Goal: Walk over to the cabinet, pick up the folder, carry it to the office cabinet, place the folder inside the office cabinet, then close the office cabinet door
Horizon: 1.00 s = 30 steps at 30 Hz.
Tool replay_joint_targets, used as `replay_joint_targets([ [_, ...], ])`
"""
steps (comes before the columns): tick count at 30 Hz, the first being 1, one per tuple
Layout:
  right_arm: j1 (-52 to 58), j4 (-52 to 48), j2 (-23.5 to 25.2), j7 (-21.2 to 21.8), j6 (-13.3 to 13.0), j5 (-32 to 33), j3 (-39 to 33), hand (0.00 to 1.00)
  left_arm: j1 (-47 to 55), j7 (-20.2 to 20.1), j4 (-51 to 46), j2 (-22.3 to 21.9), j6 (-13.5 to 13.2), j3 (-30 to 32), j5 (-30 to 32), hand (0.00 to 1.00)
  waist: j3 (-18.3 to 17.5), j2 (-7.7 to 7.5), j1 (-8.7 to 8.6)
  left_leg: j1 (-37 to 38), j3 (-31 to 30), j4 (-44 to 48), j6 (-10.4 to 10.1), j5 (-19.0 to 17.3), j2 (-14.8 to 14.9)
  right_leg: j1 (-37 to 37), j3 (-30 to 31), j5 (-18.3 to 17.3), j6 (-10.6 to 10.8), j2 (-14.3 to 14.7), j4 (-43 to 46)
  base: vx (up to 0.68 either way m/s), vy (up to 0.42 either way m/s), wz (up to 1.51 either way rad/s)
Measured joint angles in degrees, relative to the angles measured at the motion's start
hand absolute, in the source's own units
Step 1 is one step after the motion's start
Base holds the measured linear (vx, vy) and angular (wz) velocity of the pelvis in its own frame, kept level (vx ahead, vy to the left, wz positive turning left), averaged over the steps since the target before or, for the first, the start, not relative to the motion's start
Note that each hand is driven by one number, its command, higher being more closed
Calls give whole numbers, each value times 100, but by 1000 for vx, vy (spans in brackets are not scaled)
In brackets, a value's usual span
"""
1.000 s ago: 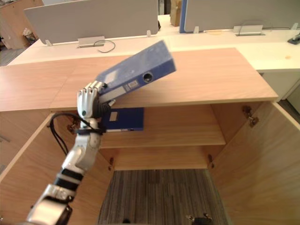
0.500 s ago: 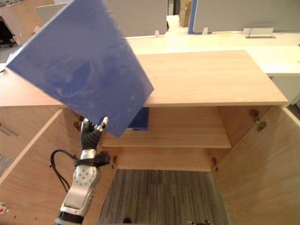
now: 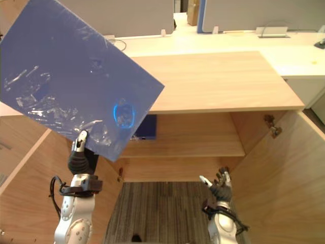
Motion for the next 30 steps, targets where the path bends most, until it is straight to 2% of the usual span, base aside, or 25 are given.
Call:
replay_joint_targets([
  [5,91,-1204,14,7,-78,-15,-50,0,106,-67,0,-129,22,143,-88,100,5,-9,-17,0,56,1,6,-5,18,-104,127,3,3,5,56,-55,15,-11],
  [9,-149,-2264,-20,52,-275,-11,-84,0,101,-157,0,-210,54,287,-69,100,1,-15,-16,0,53,5,9,-3,21,-105,136,12,15,11,61,-17,2,-1],
  [12,-617,-2536,-211,238,-444,49,-112,0,79,-194,3,-219,62,323,88,100,-1,-18,2,0,48,5,11,-2,21,-102,136,14,18,13,64,0,0,0],
  [14,-953,-2531,-421,370,-456,287,-101,0,-13,-209,24,-219,79,323,282,100,-2,-18,37,0,45,5,14,1,21,-101,137,17,21,13,69,-17,3,1],
  [16,-1297,-2499,-679,468,-455,492,25,0,-138,-226,48,-209,81,327,397,100,-8,-17,59,1,42,6,18,4,21,-101,136,18,23,13,77,-40,7,1],
  [17,-1624,-2435,-965,677,-446,759,255,0,-246,-315,136,-201,81,325,451,100,-18,-17,63,3,39,7,21,6,22,-101,136,19,24,13,89,-32,7,1],
  [20,-2015,-2157,-1261,922,-417,1024,563,0,-328,-379,252,-172,88,298,456,100,-26,-25,62,12,39,7,25,9,27,-101,136,20,24,13,107,-25,5,0],
  [22,-2470,-1553,-1518,1138,-272,1523,847,0,-339,-440,294,-116,112,254,457,100,-34,-37,72,20,32,7,32,15,27,-102,135,20,24,12,136,-40,8,1],
  [26,-3089,-637,-1947,1273,-45,2133,1289,0,-375,-465,432,-28,111,147,456,100,-38,-41,177,23,16,7,54,34,21,-100,125,20,25,4,161,-41,10,3],
  [30,-4195,189,-2520,1364,172,2794,2020,0,-446,-465,596,161,120,-146,457,100,-39,-41,222,23,-18,7,71,71,19,-96,101,23,28,1,195,-50,11,4],
])
